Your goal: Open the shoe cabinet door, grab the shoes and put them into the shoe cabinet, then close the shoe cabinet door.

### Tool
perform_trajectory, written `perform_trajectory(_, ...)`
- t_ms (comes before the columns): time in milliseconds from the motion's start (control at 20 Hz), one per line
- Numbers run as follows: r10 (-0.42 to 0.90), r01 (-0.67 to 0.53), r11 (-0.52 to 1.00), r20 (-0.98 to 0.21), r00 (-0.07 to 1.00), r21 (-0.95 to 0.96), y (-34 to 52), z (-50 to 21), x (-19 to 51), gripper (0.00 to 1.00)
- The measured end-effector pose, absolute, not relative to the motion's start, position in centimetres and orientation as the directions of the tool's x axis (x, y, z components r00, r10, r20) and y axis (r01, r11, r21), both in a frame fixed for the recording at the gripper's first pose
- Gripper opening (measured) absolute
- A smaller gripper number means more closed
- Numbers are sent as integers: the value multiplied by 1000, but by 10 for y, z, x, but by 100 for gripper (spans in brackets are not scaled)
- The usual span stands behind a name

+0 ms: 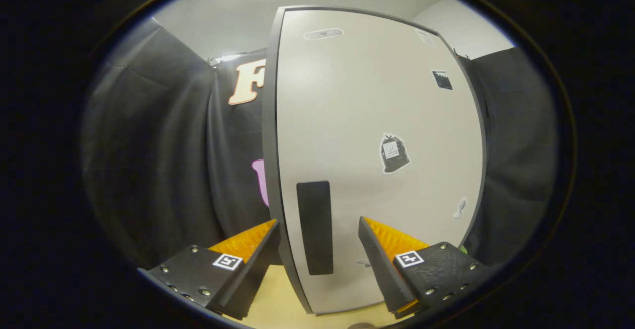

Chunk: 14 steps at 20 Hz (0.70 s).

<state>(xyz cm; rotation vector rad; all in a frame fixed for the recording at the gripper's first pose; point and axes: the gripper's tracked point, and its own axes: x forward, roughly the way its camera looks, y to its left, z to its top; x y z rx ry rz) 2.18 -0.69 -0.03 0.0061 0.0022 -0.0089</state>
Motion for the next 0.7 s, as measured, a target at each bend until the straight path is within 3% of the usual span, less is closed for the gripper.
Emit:
perform_trajectory(200,-5,5,1000,3,1000,8,-9,0,29,96)
perform_trajectory(600,16,-16,1000,-2,1000,10,-4,-5,36,50)
perform_trajectory(700,30,-30,999,7,1000,10,-1,-3,39,49)
